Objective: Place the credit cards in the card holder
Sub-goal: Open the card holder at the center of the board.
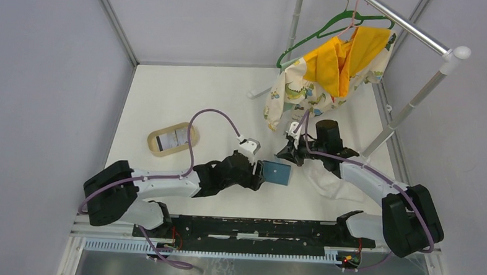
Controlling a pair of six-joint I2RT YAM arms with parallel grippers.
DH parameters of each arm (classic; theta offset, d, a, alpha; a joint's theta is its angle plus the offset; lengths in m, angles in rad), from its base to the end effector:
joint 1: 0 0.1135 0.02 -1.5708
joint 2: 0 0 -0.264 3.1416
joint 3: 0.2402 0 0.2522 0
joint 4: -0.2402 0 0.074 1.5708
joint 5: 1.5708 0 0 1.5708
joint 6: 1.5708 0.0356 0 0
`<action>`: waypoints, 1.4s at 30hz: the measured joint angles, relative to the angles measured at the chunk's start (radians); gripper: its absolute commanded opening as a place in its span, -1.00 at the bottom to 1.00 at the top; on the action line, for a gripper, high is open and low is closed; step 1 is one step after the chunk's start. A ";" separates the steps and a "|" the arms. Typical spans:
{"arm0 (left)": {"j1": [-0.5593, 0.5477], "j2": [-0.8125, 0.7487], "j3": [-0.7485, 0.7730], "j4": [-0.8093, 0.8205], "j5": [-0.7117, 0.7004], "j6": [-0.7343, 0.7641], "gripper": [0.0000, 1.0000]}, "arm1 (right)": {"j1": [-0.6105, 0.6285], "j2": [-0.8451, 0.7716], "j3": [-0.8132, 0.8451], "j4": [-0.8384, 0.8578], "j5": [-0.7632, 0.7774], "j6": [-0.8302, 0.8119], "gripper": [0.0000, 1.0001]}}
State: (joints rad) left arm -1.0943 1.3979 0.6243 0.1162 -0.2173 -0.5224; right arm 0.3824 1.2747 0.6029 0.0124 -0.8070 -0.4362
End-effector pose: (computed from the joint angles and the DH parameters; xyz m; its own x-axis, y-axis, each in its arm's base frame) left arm 0.1343 -0.2434 0.1789 -0.6368 0.1714 -0.7517 0.5443 0.7905 -0.2808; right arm 0.2223 0.1171 0.2001 -0.1824 -0.3883 -0.9033 -0.9541 0.2920 0.0671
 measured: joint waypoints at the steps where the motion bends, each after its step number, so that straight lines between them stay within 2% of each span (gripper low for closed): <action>1: 0.003 -0.029 -0.008 -0.002 -0.003 -0.010 0.51 | -0.005 -0.009 -0.005 0.014 -0.008 0.016 -1.00; 6: 0.023 -0.159 -0.065 0.016 -0.006 -0.080 0.57 | -0.014 -0.022 -0.017 0.062 -0.038 0.082 -1.00; 11: 0.068 -0.193 -0.108 0.064 0.039 -0.191 0.53 | -0.019 -0.034 -0.034 0.105 -0.062 0.138 -1.00; 18: 0.122 -0.159 -0.172 0.182 0.129 -0.309 0.31 | -0.027 -0.092 -0.083 0.192 -0.090 0.216 -1.00; 26: 0.124 -0.142 -0.174 0.224 0.185 -0.323 0.11 | -0.030 -0.117 -0.109 0.261 -0.109 0.256 -1.00; 35: 0.124 -0.123 -0.174 0.199 0.189 -0.291 -0.37 | -0.030 -0.112 -0.104 0.214 0.008 0.188 -1.00; 39: 0.124 -0.086 -0.174 0.192 0.188 -0.263 -0.39 | -0.030 -0.096 -0.086 0.166 0.090 0.122 -1.00; 42: 0.124 -0.053 -0.171 0.184 0.181 -0.251 -0.29 | -0.030 -0.062 -0.060 0.121 0.171 0.060 -0.97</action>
State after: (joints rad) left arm -0.9699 1.3453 0.4538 0.3004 -0.0364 -0.7731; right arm 0.3523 1.2129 0.5434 0.1337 -0.6365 -0.3763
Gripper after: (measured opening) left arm 0.307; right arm 0.005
